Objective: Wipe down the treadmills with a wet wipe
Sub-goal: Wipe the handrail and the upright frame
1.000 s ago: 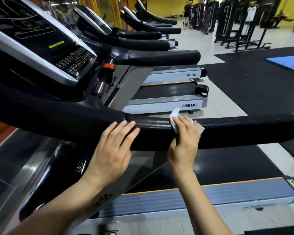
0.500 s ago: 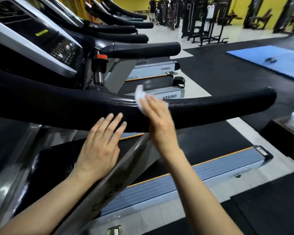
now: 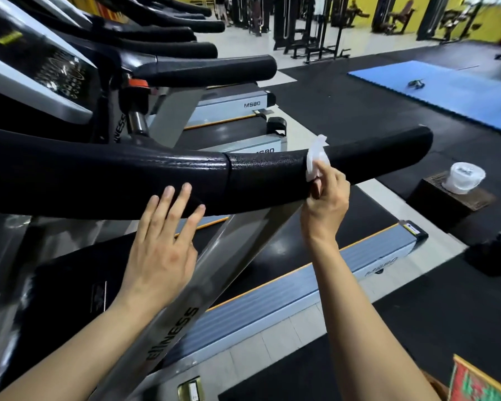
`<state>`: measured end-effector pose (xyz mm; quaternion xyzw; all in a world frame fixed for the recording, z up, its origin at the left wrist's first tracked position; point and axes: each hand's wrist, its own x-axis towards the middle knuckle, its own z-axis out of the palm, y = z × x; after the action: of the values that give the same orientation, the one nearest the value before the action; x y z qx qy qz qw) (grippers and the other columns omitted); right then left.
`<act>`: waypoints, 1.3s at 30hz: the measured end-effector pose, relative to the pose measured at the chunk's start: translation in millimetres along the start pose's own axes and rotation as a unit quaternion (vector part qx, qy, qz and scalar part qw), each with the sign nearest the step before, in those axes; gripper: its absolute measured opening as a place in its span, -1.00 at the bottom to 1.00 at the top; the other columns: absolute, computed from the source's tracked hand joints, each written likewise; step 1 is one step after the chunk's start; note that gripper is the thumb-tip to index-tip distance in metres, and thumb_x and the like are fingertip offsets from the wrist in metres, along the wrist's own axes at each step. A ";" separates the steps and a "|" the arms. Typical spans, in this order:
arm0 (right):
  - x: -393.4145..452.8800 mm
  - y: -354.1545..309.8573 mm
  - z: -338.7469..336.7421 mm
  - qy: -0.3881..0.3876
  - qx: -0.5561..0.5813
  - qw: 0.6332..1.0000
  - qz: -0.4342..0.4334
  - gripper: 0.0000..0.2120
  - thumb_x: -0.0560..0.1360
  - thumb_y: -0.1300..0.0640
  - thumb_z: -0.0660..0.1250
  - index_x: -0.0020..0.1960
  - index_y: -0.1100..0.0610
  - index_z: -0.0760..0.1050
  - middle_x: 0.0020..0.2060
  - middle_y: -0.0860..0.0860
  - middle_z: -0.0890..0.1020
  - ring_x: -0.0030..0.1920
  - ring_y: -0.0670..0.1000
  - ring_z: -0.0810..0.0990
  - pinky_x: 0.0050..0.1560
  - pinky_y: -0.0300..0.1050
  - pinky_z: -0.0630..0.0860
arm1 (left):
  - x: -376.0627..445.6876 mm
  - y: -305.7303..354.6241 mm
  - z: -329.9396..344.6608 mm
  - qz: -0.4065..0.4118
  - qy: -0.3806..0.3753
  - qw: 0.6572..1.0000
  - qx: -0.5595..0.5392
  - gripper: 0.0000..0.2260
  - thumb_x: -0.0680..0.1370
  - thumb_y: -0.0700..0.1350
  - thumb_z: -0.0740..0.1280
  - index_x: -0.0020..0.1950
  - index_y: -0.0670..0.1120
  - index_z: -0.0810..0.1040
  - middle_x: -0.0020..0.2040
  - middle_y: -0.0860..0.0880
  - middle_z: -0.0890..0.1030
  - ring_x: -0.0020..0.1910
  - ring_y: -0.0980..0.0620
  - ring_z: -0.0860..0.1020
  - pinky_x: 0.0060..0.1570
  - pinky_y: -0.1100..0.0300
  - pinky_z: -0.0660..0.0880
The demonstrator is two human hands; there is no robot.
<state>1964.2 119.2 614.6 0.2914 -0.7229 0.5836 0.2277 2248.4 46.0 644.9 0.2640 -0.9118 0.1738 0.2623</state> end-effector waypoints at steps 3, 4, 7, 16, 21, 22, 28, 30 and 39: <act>-10.5 4.3 1.8 -0.028 0.032 0.999 0.002 -0.52 0.46 0.29 0.30 0.36 0.06 0.56 0.28 0.05 0.57 0.28 0.08 0.52 0.31 -0.01 0.47 | 0.4 5.8 2.3 -0.013 -0.004 1.000 -0.002 -0.47 0.51 -0.22 0.22 0.51 -0.18 0.44 0.63 -0.25 0.15 0.63 -0.26 0.08 0.57 -0.24 0.07; -13.4 6.6 1.9 -0.041 0.044 0.998 -0.001 -0.49 0.45 0.30 0.33 0.39 0.05 0.54 0.33 0.04 0.53 0.34 0.07 0.49 0.35 0.01 0.45 | 1.2 7.4 2.9 -0.017 -0.004 1.000 0.001 -0.47 0.51 -0.22 0.23 0.51 -0.18 0.44 0.63 -0.25 0.15 0.63 -0.26 0.08 0.58 -0.24 0.06; -10.0 12.2 -0.1 -0.025 0.057 0.998 -0.013 -0.55 0.48 0.29 0.30 0.35 0.07 0.57 0.27 0.04 0.57 0.29 0.07 0.54 0.31 0.05 0.49 | 0.6 12.5 4.8 -0.030 -0.002 0.999 0.011 -0.46 0.50 -0.22 0.26 0.51 -0.18 0.43 0.63 -0.26 0.13 0.63 -0.25 0.06 0.58 -0.24 0.05; -61.2 17.4 15.1 0.090 0.215 0.947 0.219 -0.66 0.52 0.40 0.30 0.25 0.20 0.61 0.07 0.03 0.66 0.06 -0.05 0.63 0.10 -0.27 0.53 | -53.8 23.0 42.0 0.061 -0.099 0.993 -0.013 -0.38 0.46 -0.21 0.31 0.54 -0.21 0.38 0.61 -0.21 0.23 0.59 -0.23 0.22 0.55 -0.19 0.16; -86.1 -8.1 54.4 0.098 0.233 0.922 0.294 -0.64 0.64 0.21 0.24 0.42 0.15 0.49 0.31 0.00 0.60 0.31 -0.16 0.55 0.35 -0.12 0.46 | -79.9 0.3 70.4 0.048 -0.205 0.977 -0.036 -0.34 0.51 -0.13 0.20 0.63 -0.13 0.21 0.65 -0.11 0.15 0.62 -0.13 0.15 0.57 0.02 0.07; -91.6 -15.0 60.3 0.105 0.225 0.924 0.292 -0.64 0.64 0.21 0.23 0.43 0.17 0.47 0.35 -0.02 0.56 0.34 -0.24 0.49 0.38 -0.15 0.43 | -83.3 -4.4 74.8 0.042 -0.220 0.974 -0.040 -0.32 0.51 -0.11 0.19 0.65 -0.12 0.17 0.65 -0.10 0.14 0.62 -0.12 0.15 0.56 0.02 0.09; -173.9 -54.2 77.6 -0.030 0.195 0.970 0.142 -0.57 0.66 0.30 0.17 0.52 0.22 0.34 0.56 0.08 0.29 0.58 -0.03 0.19 0.56 0.01 0.21 | -96.4 -28.1 97.2 0.072 -0.270 0.957 -0.074 -0.32 0.54 -0.05 0.10 0.67 -0.12 0.05 0.68 -0.04 0.04 0.64 -0.04 0.08 0.54 0.08 0.09; -188.8 -47.9 80.6 -0.078 0.172 0.978 0.089 -0.54 0.66 0.30 0.17 0.55 0.16 0.31 0.59 0.01 0.18 0.61 0.00 0.10 0.57 0.04 0.17 | -99.1 -30.1 106.8 0.091 -0.269 0.954 -0.098 -0.31 0.54 -0.06 0.11 0.67 -0.12 0.03 0.68 -0.01 0.02 0.65 -0.02 0.06 0.55 0.13 0.05; -112.8 4.0 85.8 -0.035 0.164 0.961 0.218 -0.43 0.70 0.07 0.03 0.63 0.17 -0.10 0.63 0.04 -0.12 0.61 -0.08 -0.18 0.58 -0.16 -0.24 | -128.8 -27.4 163.5 0.167 -0.202 0.953 -0.150 -0.35 0.53 -0.17 0.20 0.63 -0.23 0.15 0.67 -0.15 0.07 0.63 -0.13 0.11 0.50 0.01 0.19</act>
<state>2044.4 53.6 517.8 0.1801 -0.6708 0.7192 0.0185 2294.0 -0.1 445.2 0.0954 -0.9923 0.0189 0.0767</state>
